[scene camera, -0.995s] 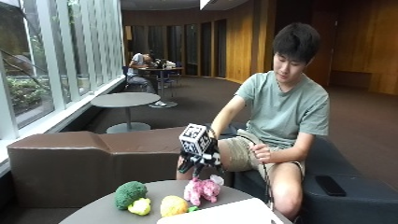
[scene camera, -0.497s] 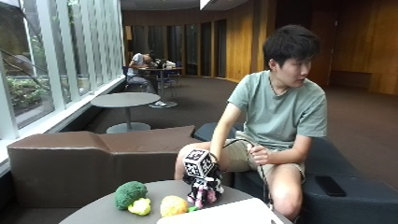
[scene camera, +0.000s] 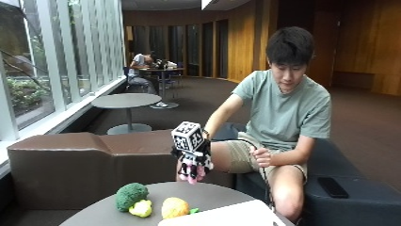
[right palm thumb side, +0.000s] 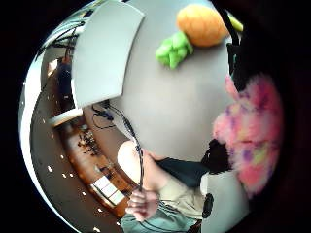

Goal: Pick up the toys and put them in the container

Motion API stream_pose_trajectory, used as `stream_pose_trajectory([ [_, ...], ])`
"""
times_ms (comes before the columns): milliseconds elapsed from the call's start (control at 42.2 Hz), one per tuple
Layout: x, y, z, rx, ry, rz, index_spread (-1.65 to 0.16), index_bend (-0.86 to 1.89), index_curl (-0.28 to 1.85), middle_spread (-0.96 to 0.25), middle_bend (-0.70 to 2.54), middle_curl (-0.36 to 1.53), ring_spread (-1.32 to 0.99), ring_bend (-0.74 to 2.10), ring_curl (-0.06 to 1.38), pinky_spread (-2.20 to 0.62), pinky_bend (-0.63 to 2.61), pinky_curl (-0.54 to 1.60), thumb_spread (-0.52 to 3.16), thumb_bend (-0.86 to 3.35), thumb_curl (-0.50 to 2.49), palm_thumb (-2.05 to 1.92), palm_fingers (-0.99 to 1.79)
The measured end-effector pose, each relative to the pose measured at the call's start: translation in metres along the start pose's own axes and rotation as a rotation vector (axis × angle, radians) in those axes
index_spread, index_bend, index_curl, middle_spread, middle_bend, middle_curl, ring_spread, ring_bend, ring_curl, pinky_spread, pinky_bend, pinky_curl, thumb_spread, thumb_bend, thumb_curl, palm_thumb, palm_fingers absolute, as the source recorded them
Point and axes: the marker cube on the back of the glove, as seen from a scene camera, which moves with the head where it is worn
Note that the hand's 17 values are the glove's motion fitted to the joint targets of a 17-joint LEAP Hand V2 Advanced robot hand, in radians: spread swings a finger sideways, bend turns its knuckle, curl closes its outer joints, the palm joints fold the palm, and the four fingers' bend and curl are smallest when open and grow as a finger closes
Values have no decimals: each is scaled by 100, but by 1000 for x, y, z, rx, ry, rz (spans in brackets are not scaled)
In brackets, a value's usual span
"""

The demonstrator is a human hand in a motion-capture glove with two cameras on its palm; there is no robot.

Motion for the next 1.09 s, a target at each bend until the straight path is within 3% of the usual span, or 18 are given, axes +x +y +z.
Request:
stream_pose_trajectory([
  [261,-24,20,-148,241,-20,-48,-36,40,38,-29,53,32,-47,124,56,-37,130,48,55,18,79,75,76],
  [545,-151,16,-265,450,19,-158,-37,41,45,-33,56,38,-49,125,60,-37,133,49,45,16,87,76,72],
  [758,-261,-28,-276,411,14,-213,-38,43,52,-35,58,44,-49,126,63,-37,135,50,40,14,92,76,69],
  [995,-343,-81,-231,367,5,-256,-39,44,61,-37,59,51,-50,127,66,-37,137,51,37,12,96,77,65],
  [1090,-359,-97,-205,254,9,-256,-39,40,63,-36,55,52,-50,129,67,-37,141,52,37,11,98,75,55],
])
